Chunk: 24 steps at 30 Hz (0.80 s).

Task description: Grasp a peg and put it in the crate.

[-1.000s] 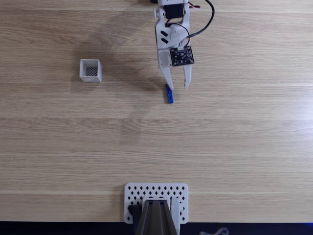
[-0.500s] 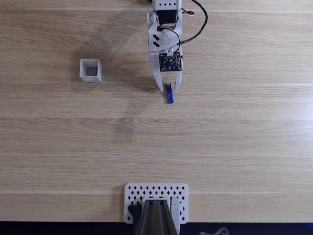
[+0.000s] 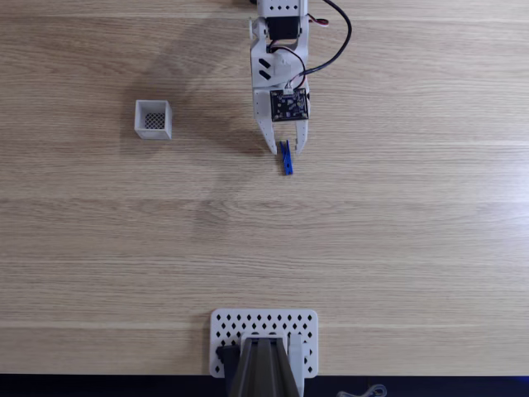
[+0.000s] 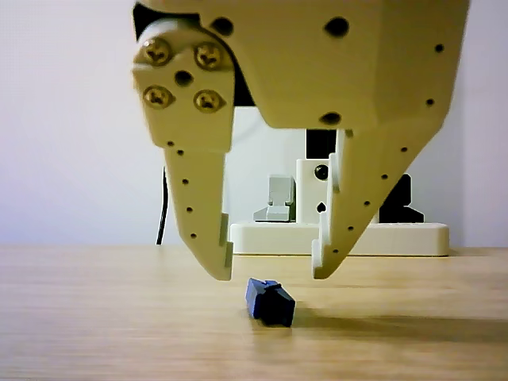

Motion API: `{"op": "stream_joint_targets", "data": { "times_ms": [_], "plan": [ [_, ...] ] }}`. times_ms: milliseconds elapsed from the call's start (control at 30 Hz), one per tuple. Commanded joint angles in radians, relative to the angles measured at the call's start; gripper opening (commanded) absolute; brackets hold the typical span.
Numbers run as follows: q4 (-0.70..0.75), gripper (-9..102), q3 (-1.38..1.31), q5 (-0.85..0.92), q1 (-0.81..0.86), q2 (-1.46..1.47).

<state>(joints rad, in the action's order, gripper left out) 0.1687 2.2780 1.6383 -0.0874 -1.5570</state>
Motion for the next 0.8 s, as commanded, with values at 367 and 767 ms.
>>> {"op": "stream_joint_targets", "data": {
  "times_ms": [367, 767],
  "plan": [
    [-0.014, 14, -0.028, -0.011, -0.002, -0.009],
    [0.011, 14, -0.018, 0.002, 0.005, -0.041]
  ]
}}
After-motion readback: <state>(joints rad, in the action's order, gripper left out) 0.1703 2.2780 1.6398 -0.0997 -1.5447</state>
